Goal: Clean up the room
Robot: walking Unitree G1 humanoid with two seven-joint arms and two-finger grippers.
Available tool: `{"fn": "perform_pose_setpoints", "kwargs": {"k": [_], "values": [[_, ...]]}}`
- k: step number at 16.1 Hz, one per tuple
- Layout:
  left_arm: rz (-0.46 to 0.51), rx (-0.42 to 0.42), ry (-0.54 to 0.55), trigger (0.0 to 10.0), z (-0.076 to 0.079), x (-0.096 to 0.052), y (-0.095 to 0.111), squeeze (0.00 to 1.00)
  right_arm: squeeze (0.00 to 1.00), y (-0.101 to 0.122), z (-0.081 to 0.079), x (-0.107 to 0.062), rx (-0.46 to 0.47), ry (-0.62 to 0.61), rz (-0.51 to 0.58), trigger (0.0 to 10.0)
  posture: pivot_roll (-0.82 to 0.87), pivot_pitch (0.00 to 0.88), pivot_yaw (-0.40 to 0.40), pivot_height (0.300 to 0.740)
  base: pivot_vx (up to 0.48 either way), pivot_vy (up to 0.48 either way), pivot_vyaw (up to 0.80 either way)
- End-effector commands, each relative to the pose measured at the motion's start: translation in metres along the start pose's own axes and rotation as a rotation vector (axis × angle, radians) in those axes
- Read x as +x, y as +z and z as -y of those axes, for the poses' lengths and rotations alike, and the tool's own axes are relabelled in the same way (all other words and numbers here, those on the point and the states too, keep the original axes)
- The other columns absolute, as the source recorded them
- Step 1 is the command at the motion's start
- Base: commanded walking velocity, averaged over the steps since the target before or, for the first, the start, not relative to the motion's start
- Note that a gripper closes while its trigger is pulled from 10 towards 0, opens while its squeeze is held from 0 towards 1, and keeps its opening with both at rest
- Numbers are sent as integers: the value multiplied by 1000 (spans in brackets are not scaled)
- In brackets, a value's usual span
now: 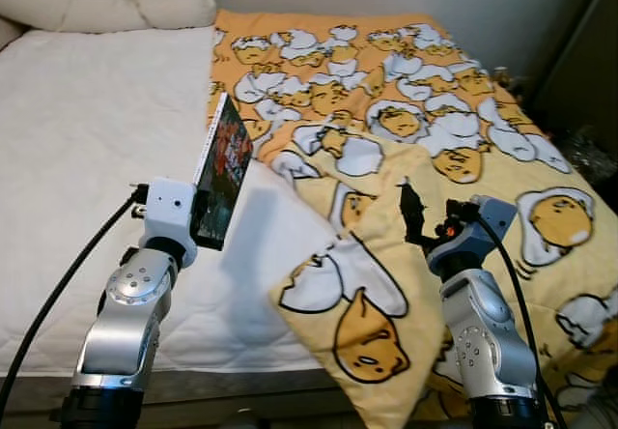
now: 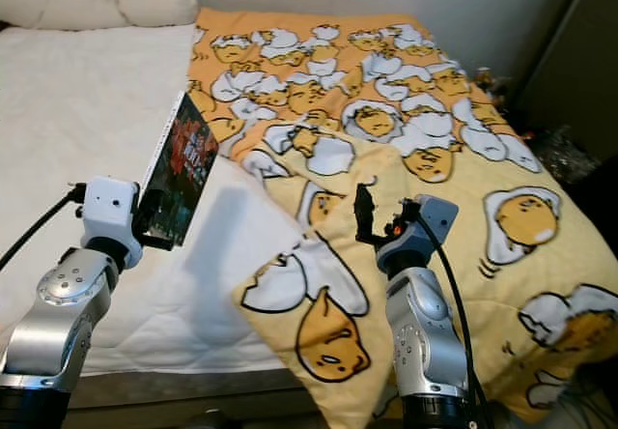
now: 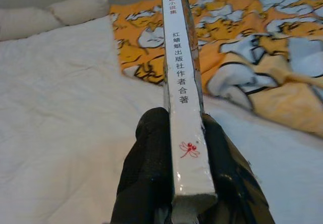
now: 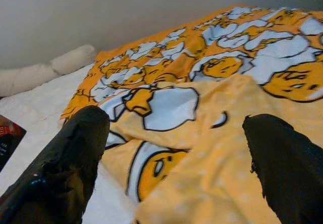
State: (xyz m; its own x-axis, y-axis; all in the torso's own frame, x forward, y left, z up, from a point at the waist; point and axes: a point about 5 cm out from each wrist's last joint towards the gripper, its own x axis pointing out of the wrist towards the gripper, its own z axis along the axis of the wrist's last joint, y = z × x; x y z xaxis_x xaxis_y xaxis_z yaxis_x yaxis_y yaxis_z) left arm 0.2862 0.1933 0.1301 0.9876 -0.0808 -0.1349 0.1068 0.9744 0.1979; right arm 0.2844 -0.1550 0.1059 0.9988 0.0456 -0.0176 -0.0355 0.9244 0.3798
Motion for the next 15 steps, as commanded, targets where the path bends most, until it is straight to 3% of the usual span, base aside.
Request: {"fn": "perform_pose_setpoints", "kwargs": {"k": [1, 3, 5, 7, 15], "values": [[33, 4, 8, 10000, -3, 2, 9, 0, 0, -1, -2, 0, -2, 17, -13, 10000, 12, 0, -14, 740, 0, 300, 0], [33, 2, 10, 10000, -3, 2, 9, 0, 0, -1, -3, 0, 0, 24, -12, 10000, 10, 0, -13, 740, 0, 304, 0], [33, 4, 11, 10000, -3, 2, 9, 0, 0, -1, -7, 0, -61, 56, -17, 10000, 12, 0, -15, 740, 0, 302, 0], [35, 10, 12, 10000, -4, 3, 9, 0, 0, -5, -13, -1, -56, 97, -41, 10000, 12, 0, -14, 740, 0, 300, 675], [42, 21, -3, 10000, -2, 3, 11, 0, 0, -9, -6, -1, -43, 30, -53, 10000, 16, 0, -13, 740, 0, 299, 98]]}}
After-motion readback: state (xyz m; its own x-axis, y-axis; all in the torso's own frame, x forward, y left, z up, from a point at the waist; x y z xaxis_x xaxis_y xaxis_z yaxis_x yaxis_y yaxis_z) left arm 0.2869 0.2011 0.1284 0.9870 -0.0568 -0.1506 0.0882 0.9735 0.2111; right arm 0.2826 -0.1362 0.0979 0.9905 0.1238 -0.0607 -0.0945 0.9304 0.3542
